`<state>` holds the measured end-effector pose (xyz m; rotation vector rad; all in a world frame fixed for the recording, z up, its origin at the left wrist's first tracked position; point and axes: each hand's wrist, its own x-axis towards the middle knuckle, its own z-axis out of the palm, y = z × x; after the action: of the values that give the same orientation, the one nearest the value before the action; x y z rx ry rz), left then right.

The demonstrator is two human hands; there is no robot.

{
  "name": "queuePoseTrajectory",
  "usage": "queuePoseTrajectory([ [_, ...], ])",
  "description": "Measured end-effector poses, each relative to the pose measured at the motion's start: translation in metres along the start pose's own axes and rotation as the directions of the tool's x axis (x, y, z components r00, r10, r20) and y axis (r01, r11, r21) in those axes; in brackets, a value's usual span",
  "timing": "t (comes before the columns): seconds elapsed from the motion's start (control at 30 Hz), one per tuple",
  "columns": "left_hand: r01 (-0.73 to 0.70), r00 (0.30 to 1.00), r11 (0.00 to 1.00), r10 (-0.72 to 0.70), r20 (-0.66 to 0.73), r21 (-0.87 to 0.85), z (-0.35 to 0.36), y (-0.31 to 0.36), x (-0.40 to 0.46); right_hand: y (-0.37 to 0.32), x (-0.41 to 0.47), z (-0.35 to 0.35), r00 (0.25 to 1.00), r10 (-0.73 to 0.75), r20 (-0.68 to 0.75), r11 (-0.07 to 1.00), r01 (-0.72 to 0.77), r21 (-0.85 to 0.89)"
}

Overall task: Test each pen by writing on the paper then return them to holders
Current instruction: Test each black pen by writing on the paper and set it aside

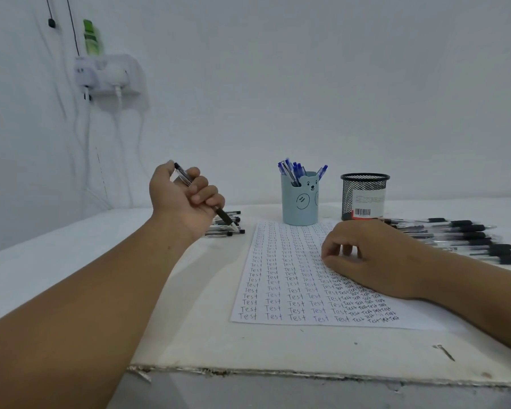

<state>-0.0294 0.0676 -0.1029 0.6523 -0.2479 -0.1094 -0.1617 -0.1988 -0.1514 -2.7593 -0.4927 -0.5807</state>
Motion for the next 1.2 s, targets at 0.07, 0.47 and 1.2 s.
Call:
queuePoseTrajectory([
  [0.07, 0.011, 1.000, 1.000, -0.011, 0.024, -0.006, 0.002, 0.000, -0.003, 0.000, 0.000, 0.000, 1.000, 0.000, 0.004, 1.000, 0.000, 0.002],
  [0.47, 0.122, 0.949, 0.956, -0.191, 0.252, 0.267, 0.018, -0.024, -0.018, -0.003, 0.000, -0.002, 0.978, 0.037, -0.205, 0.999, -0.037, 0.004],
  [1.2, -0.317, 0.895, -0.180, -0.381, 0.231, 0.931, 0.015, -0.062, -0.037, 0.006, 0.000, -0.012, 0.884, 0.467, 0.016, 0.639, -0.350, 0.685],
])
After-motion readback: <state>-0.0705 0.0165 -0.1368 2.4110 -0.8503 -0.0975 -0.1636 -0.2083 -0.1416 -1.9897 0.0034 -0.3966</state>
